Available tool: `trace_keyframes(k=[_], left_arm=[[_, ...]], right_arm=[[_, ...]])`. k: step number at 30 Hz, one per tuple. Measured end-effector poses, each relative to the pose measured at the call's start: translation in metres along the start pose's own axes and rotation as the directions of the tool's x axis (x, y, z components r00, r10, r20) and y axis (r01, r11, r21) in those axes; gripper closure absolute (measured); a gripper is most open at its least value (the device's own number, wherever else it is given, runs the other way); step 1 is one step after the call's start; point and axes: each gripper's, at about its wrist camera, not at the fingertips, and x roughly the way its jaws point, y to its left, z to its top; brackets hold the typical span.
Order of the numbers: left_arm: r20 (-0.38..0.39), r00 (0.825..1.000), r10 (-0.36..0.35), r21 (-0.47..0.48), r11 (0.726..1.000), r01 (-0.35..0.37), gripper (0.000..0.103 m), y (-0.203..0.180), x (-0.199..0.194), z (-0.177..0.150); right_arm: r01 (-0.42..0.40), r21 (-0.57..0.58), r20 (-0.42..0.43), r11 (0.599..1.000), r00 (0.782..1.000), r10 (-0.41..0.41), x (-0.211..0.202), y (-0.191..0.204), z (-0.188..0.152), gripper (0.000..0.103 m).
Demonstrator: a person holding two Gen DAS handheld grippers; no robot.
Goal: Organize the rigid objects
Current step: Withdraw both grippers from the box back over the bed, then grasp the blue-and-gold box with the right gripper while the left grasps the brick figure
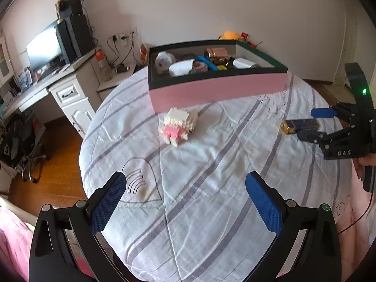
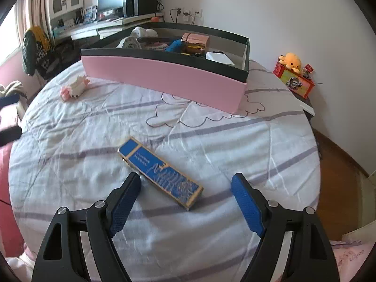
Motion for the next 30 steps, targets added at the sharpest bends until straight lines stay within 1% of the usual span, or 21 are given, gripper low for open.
trace_keyframes(k=[2,3,4,5,6,7,9,11,16,19,21,23,26,30], left_arm=[[-0.006,1.0,0.002,-0.004,1.0,-0.002,0.001,0.002,0.001,-0.002],[-0.006,1.0,0.003,-0.009,1.0,-0.003,0.001,0.003,0.001,-0.002],[-0.007,1.0,0.0,-0.014,1.0,0.0,0.001,0.005,0.002,-0.002],[-0.008,1.0,-0.006,-0.022,1.0,0.006,0.001,0.006,0.002,-0.003],[-0.011,1.0,-0.014,-0.033,0.999,0.014,0.001,0.009,0.002,-0.003],[-0.014,1.0,-0.021,-0.043,0.999,0.021,0.001,0.011,0.003,-0.003],[-0.017,0.999,-0.027,-0.057,0.998,0.026,0.001,0.014,0.004,-0.003],[-0.021,1.0,-0.012,-0.069,0.998,0.011,0.001,0.016,0.007,-0.003],[-0.032,0.999,-0.013,-0.089,0.996,0.01,0.001,0.023,0.016,-0.001],[-0.039,0.999,0.02,-0.08,0.996,-0.024,0.001,0.024,0.025,0.004],[-0.045,0.999,0.016,-0.086,0.996,-0.02,0.001,0.025,0.032,0.009],[-0.043,0.999,0.02,-0.088,0.996,-0.024,0.001,0.026,0.042,0.017],[-0.041,0.998,0.039,-0.062,0.997,-0.041,0.001,0.025,0.056,0.031],[-0.052,0.997,0.058,-0.059,0.996,-0.061,0.001,0.025,0.074,0.046]], right_arm=[[-0.015,0.004,0.003,1.0,1.0,0.014,0.002,0.003,0.002,0.022],[-0.019,0.005,0.004,1.0,1.0,0.019,0.002,0.005,0.002,0.024],[-0.028,0.005,0.009,1.0,1.0,0.028,0.001,0.008,0.002,0.028],[-0.041,0.006,0.015,0.999,0.999,0.041,0.001,0.012,0.002,0.04],[-0.038,0.005,0.019,0.999,0.999,0.038,0.001,0.016,0.004,0.046],[-0.034,0.003,0.02,0.999,0.999,0.034,0.002,0.018,0.005,0.05],[-0.038,0.003,0.024,0.999,0.999,0.038,0.001,0.025,0.006,0.072],[-0.06,0.024,0.031,0.998,0.998,0.06,0.002,0.03,0.008,0.082],[-0.07,0.106,0.044,0.992,0.997,0.065,0.007,0.037,0.013,0.082],[-0.076,0.14,0.05,0.987,0.996,0.07,0.009,0.038,0.018,0.082],[-0.082,0.162,0.055,0.983,0.996,0.074,0.013,0.036,0.02,0.082],[-0.078,0.171,0.064,0.982,0.996,0.068,0.015,0.036,0.021,0.082],[-0.078,0.175,0.071,0.982,0.995,0.067,0.016,0.036,0.022,0.081],[-0.118,0.208,0.086,0.971,0.991,0.102,0.016,0.029,0.02,0.081]])
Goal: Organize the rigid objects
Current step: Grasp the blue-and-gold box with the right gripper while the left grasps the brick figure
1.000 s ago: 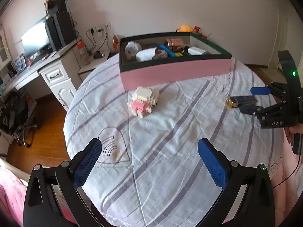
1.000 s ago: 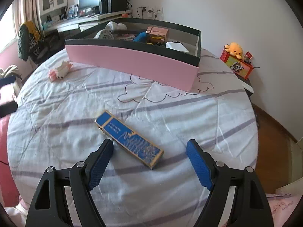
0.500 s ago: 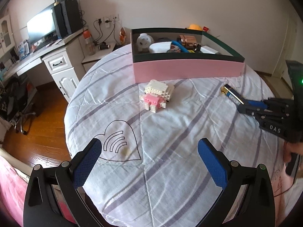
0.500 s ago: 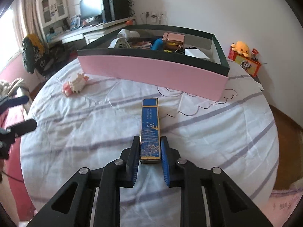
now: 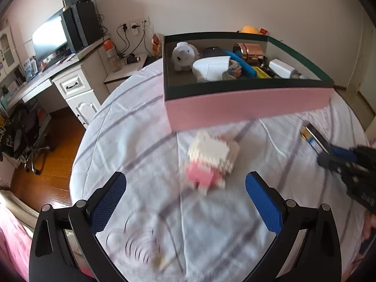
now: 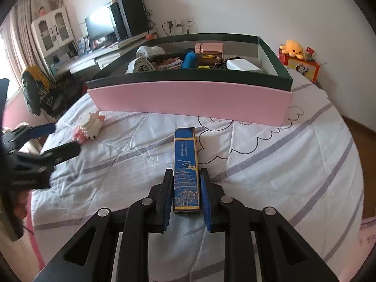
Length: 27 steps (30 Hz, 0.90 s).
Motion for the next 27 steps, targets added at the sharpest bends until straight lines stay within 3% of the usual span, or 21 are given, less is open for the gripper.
trace_keyframes(k=[3,10,12,14,16,22,27], left_arm=[[-0.007,0.999,0.032,0.006,0.999,-0.032,0.001,-0.003,0.013,0.007],[-0.024,1.0,-0.012,0.017,1.0,0.012,0.003,-0.008,0.026,0.009],[-0.019,0.999,-0.045,0.016,0.999,0.045,0.018,-0.007,0.025,0.009],[-0.004,0.997,-0.08,0.02,0.997,0.08,0.044,-0.009,0.021,0.008],[0.002,0.997,-0.082,0.039,0.996,0.082,0.051,-0.014,0.018,0.005],[0.015,0.997,-0.078,0.052,0.996,0.077,0.051,-0.022,0.009,-0.006],[0.006,0.997,-0.079,-0.002,0.997,0.079,0.051,-0.022,-0.003,-0.02]], right_arm=[[-0.003,0.004,0.001,1.0,1.0,0.003,0.0,0.001,0.0,0.081],[0.009,-0.005,0.0,1.0,1.0,-0.009,0.001,0.002,0.0,0.081],[0.012,-0.007,0.0,1.0,1.0,-0.012,0.001,0.002,0.0,0.081],[0.026,-0.018,-0.001,1.0,1.0,-0.026,0.001,0.004,0.0,0.081],[0.042,-0.031,-0.002,0.999,0.999,-0.042,0.002,0.007,0.0,0.081],[0.065,-0.048,-0.002,0.997,0.998,-0.065,0.002,0.009,-0.001,0.081],[0.064,-0.047,-0.002,0.997,0.998,-0.064,0.002,0.009,-0.001,0.081]])
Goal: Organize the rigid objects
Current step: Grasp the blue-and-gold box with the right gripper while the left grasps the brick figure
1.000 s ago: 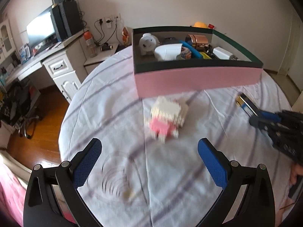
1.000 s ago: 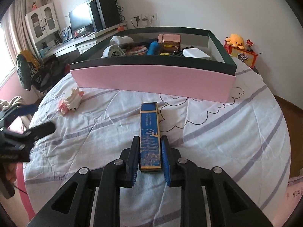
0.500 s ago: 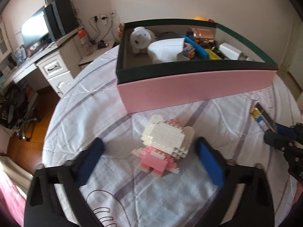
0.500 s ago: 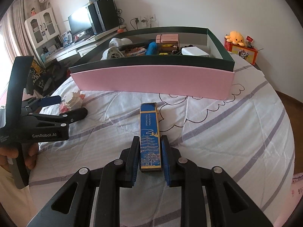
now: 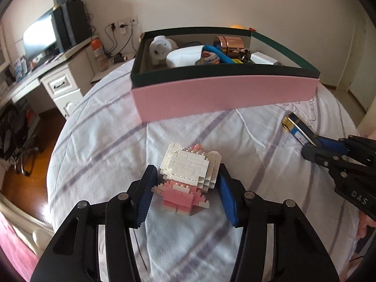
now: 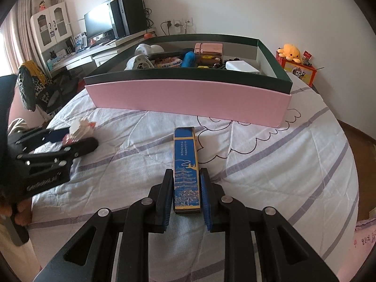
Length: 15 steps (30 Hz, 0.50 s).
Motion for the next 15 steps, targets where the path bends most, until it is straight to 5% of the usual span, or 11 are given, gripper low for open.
trace_keyframes(k=[9,15], left_arm=[[-0.006,1.0,-0.021,-0.018,1.0,0.021,0.048,-0.007,-0.024,-0.028],[0.036,0.998,-0.043,0.012,0.999,0.043,0.027,0.0,-0.021,-0.034]], right_arm=[[0.032,-0.01,0.001,0.999,0.999,-0.032,-0.002,0.004,-0.001,0.081],[0.073,-0.019,-0.003,0.997,0.997,-0.073,-0.002,0.009,-0.001,0.08]])
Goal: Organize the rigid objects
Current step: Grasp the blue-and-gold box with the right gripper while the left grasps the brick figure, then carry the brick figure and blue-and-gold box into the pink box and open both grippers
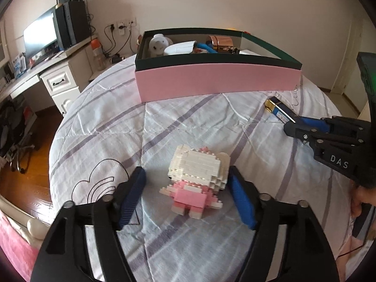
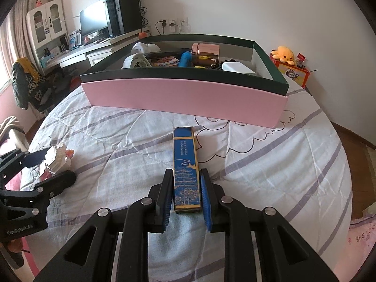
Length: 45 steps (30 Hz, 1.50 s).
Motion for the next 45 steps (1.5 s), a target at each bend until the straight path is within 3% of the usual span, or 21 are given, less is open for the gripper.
trace_keyframes(k=[6,10,16,19,23,29,35,40,42,45], left_arm=[[0.029,0.998,-0.047,0.027,0.999,0.046,0.02,0.0,0.003,-0.001],[0.028,0.997,-0.07,0.029,0.997,0.069,0.019,0.001,0.003,0.001],[0.033,0.996,-0.088,0.025,0.996,0.087,0.02,0.002,0.003,0.001],[0.054,0.996,-0.066,-0.012,0.998,0.067,0.036,0.007,0.002,-0.001],[0.06,0.997,-0.041,-0.019,0.999,0.042,0.046,0.008,0.0,-0.002],[0.045,0.999,0.01,0.005,1.0,-0.011,0.049,0.001,0.002,-0.001],[0.034,0.999,0.006,0.002,1.0,-0.006,0.049,0.003,0.004,0.0],[0.037,0.999,0.024,0.01,1.0,-0.024,0.052,-0.001,0.002,-0.001],[0.034,0.999,0.016,0.018,1.0,-0.016,0.059,-0.003,0.001,0.0],[0.017,1.0,0.024,0.036,0.999,-0.025,0.059,-0.005,0.0,0.003]], right_arm=[[0.005,-0.019,-0.007,1.0,1.0,-0.005,0.001,0.002,0.003,0.071],[0.06,-0.074,-0.003,0.995,0.998,-0.06,0.002,0.009,0.008,0.069],[0.009,-0.066,-0.027,0.998,1.0,-0.011,0.01,0.003,0.014,0.069],[0.004,-0.058,-0.025,0.998,1.0,-0.005,0.009,0.004,0.013,0.069],[0.027,-0.077,-0.024,0.997,0.999,-0.029,0.009,0.009,0.012,0.07],[0.058,-0.108,-0.023,0.992,0.998,-0.061,0.009,0.015,0.011,0.073],[-0.009,-0.025,-0.032,1.0,0.999,0.008,0.01,0.001,0.011,0.073],[0.047,-0.069,-0.027,0.997,0.998,-0.049,0.009,0.013,0.011,0.073],[0.061,-0.079,-0.024,0.995,0.998,-0.063,0.007,0.016,0.01,0.079],[0.071,-0.074,-0.022,0.995,0.997,-0.073,0.004,0.018,0.007,0.082]])
